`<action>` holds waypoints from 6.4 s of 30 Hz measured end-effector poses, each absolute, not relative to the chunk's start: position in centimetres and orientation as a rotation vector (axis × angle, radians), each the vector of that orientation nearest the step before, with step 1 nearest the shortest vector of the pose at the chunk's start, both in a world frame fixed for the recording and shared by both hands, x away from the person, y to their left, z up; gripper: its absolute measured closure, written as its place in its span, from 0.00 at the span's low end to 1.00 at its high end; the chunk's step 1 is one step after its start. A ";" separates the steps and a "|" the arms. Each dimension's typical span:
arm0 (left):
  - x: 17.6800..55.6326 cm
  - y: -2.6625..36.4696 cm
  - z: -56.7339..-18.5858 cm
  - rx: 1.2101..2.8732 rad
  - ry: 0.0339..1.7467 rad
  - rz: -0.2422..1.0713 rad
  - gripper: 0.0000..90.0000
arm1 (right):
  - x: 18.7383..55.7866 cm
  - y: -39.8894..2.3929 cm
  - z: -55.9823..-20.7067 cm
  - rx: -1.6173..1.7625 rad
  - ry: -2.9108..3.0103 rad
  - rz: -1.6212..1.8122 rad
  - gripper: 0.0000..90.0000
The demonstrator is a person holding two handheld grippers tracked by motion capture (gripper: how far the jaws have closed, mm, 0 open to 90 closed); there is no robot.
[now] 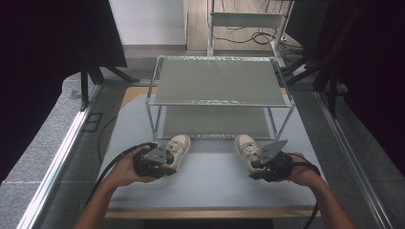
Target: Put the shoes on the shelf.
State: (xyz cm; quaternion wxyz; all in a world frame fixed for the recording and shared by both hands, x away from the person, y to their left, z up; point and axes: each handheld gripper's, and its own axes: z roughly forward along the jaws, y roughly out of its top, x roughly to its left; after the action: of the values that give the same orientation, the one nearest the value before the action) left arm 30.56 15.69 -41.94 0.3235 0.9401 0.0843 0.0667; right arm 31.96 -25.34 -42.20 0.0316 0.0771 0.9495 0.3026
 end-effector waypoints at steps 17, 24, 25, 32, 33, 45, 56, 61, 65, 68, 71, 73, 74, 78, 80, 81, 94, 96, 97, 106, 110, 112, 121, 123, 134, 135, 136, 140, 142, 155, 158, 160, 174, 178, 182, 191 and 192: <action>34.8 11.7 -41.1 2.436 0.210 0.203 0.80 | 35.5 -21.7 -41.1 0.214 2.911 0.877 0.78; 36.8 9.3 -40.8 2.471 0.184 0.198 0.80 | 37.8 -19.7 -40.9 0.208 2.919 0.848 0.78; 37.1 9.0 -40.7 2.479 0.177 0.200 0.80 | 38.2 -19.4 -40.9 0.208 2.923 0.845 0.78; 38.4 7.7 -40.6 2.516 0.184 0.212 0.80 | 39.9 -17.9 -40.8 0.211 2.928 0.837 0.78; 38.6 7.5 -40.6 2.520 0.185 0.216 0.80 | 40.0 -17.8 -40.9 0.206 2.930 0.832 0.78; 40.7 6.2 -41.2 2.546 0.230 0.249 0.81 | 42.1 -16.8 -41.3 0.270 2.921 0.828 0.77; 42.5 5.2 -42.0 2.533 0.317 0.261 0.81 | 43.8 -16.0 -42.1 0.338 2.876 0.809 0.77; 43.5 4.8 -42.7 2.520 0.320 0.255 0.81 | 44.2 -15.7 -42.6 0.358 2.856 0.823 0.76; 43.7 4.7 -43.2 2.509 0.363 0.207 0.80 | 44.6 -15.6 -43.3 0.380 2.864 0.811 0.76; 44.0 4.6 -43.7 2.502 0.333 0.241 0.77 | 44.6 -15.4 -43.9 0.397 2.868 0.789 0.71; 43.8 4.4 -43.6 2.486 0.355 0.287 0.60 | 44.5 -15.2 -44.0 0.437 2.803 0.808 0.58; 43.4 4.2 -43.6 2.490 0.344 0.320 0.54 | 44.2 -15.2 -43.8 0.452 2.777 0.802 0.52; 43.2 4.2 -43.7 2.479 0.355 0.344 0.50 | 43.9 -15.2 -43.7 0.453 2.738 0.785 0.47; 42.5 4.5 -42.9 2.351 0.429 0.385 0.40 | 43.2 -15.8 -43.1 0.485 2.626 0.848 0.41; 42.3 4.5 -42.5 2.347 0.420 0.395 0.38 | 43.0 -15.9 -42.9 0.482 2.608 0.862 0.39; 42.1 4.6 -42.4 2.350 0.422 0.393 0.38 | 42.8 -16.0 -42.8 0.473 2.596 0.859 0.39; 37.9 9.8 -41.5 2.247 0.560 0.430 0.71 | 38.3 -19.3 -41.1 0.494 2.395 1.080 0.61; 37.5 10.7 -41.9 2.242 0.606 0.420 0.82 | 37.6 -20.0 -41.2 0.536 2.374 1.071 0.69; 37.3 11.2 -42.3 2.242 0.644 0.410 0.84 | 37.5 -20.3 -41.4 0.564 2.367 1.062 0.71; 38.0 11.3 -46.1 2.234 0.815 0.320 0.96 | 37.5 -22.2 -45.5 0.790 2.351 0.979 0.99; 38.9 10.9 -47.3 2.201 0.861 0.271 0.97 | 38.5 -21.7 -46.9 0.847 2.360 0.948 1.00; 39.4 11.0 -47.6 2.182 0.864 0.254 0.97 | 39.0 -21.2 -47.3 0.855 2.358 0.947 1.00; 40.2 9.9 -47.4 2.167 0.864 0.237 0.98 | 39.9 -19.2 -47.9 0.891 2.330 0.945 1.00; 40.3 9.5 -47.4 2.165 0.875 0.239 0.98 | 40.0 -18.8 -48.0 0.886 2.334 0.957 1.00; 41.6 9.5 -47.2 2.177 0.881 0.237 0.99 | 40.5 -18.1 -48.0 0.894 2.324 0.953 1.00; 41.4 9.4 -47.2 2.142 0.931 0.213 1.00 | 40.5 -18.0 -48.0 0.897 2.317 0.954 1.00; 41.5 9.4 -47.2 2.139 0.931 0.211 1.00 | 40.6 -18.0 -47.9 0.901 2.311 0.957 1.00; 41.8 9.2 -47.0 2.141 0.920 0.215 1.00 | 40.9 -17.9 -47.7 0.935 2.289 0.947 1.00; 42.0 9.0 -46.9 2.154 0.915 0.222 1.00 | 41.1 -17.9 -47.6 0.938 2.279 0.927 1.00; 41.2 8.0 -46.9 2.113 0.918 0.190 0.97 | 41.1 -18.3 -48.1 0.968 2.256 0.938 1.00; 40.6 7.8 -46.4 2.118 0.889 0.198 0.97 | 40.2 -18.5 -47.6 0.942 2.241 0.956 1.00; 40.5 7.9 -46.2 2.128 0.870 0.200 0.98 | 39.5 -18.7 -47.1 0.923 2.234 0.978 1.00; 41.8 7.4 -46.6 2.096 0.876 0.155 0.99 | 38.5 -16.1 -46.9 0.781 2.324 1.004 1.00; 41.5 7.2 -46.6 2.078 0.921 0.138 0.99 | 39.2 -16.6 -47.2 0.844 2.271 0.994 0.98; 41.5 7.1 -46.7 2.065 0.918 0.129 0.99 | 39.3 -16.8 -47.2 0.838 2.273 0.998 0.97; 41.6 6.6 -46.8 2.052 0.901 0.115 0.99 | 39.6 -17.4 -47.2 0.881 2.264 1.017 0.98; 41.6 6.5 -46.8 2.048 0.900 0.110 0.99 | 39.7 -17.5 -47.2 0.884 2.264 1.021 0.98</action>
State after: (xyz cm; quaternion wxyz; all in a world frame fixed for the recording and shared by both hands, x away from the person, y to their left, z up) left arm 41.64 6.53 -46.82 0.4357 0.8230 0.3616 0.0442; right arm 39.67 -17.51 -47.25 0.2499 0.3245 0.8316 0.3751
